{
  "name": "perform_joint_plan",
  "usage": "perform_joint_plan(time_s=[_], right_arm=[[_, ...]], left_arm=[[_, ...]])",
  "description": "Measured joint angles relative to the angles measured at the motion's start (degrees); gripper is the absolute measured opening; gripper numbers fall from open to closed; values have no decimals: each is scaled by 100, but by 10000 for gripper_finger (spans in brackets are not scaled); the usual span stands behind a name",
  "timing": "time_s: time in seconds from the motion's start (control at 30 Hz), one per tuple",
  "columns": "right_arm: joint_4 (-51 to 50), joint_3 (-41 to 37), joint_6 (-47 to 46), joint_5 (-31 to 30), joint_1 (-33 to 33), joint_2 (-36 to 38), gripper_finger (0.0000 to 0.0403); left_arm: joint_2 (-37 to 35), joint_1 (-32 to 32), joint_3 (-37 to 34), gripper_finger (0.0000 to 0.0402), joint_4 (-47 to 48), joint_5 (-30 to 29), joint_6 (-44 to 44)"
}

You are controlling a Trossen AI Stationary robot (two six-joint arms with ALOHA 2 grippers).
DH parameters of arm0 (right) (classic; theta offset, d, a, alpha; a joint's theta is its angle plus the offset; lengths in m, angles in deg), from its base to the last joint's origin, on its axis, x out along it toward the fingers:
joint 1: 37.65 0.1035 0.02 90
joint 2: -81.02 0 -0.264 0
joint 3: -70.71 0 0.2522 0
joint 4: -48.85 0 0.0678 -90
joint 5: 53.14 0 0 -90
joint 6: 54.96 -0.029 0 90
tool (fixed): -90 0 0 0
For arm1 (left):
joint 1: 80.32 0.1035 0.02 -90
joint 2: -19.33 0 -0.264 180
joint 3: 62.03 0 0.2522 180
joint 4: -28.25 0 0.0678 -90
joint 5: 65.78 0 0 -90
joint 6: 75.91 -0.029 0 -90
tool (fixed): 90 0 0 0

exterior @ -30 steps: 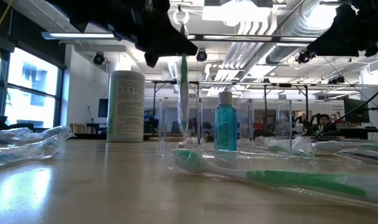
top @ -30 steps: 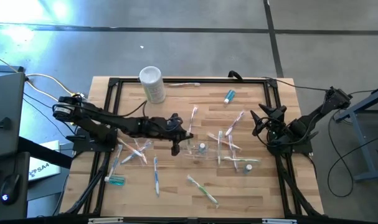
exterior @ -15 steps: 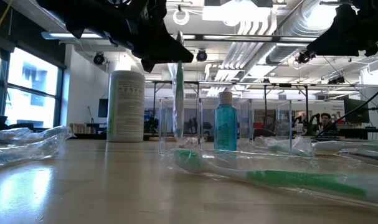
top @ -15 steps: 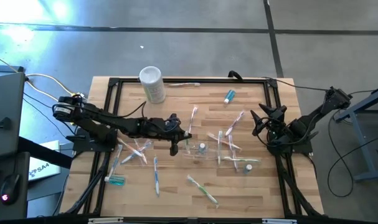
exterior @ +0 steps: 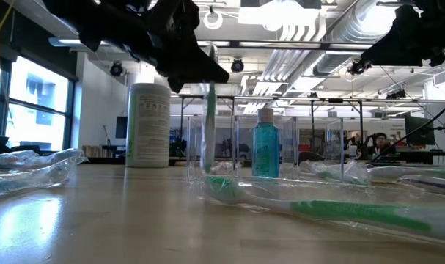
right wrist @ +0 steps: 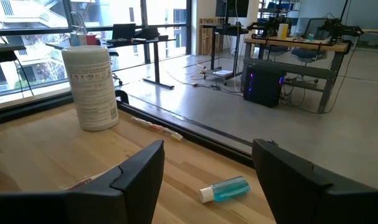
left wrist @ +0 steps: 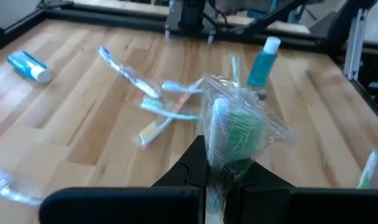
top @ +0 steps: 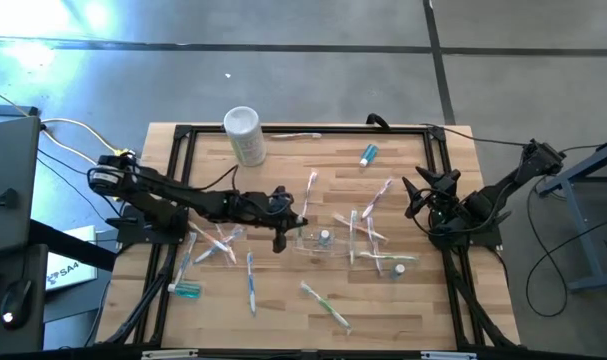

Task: Pick & Place toothbrushing station
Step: Put the green toothbrush into the left section of the transparent organizer

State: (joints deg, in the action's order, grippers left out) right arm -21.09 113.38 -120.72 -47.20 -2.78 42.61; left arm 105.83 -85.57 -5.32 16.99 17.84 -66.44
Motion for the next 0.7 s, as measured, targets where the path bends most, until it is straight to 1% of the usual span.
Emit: perform_joint_plan(time_s=[0.17,0.33,0.57,0.7], right_arm=[[-2,0,0,-1,-2,0,236],[-2,0,2,2,0,-2,236],[-1,0,2,18,0,-17,236],[-2,0,2,18,0,-16,236]], left_arm=[[273,6,15,5,-327,93,-27],[279,4,14,8,-357,127,-72],[292,4,-4,29,-286,130,-85],[292,0,-5,32,-283,134,-87]])
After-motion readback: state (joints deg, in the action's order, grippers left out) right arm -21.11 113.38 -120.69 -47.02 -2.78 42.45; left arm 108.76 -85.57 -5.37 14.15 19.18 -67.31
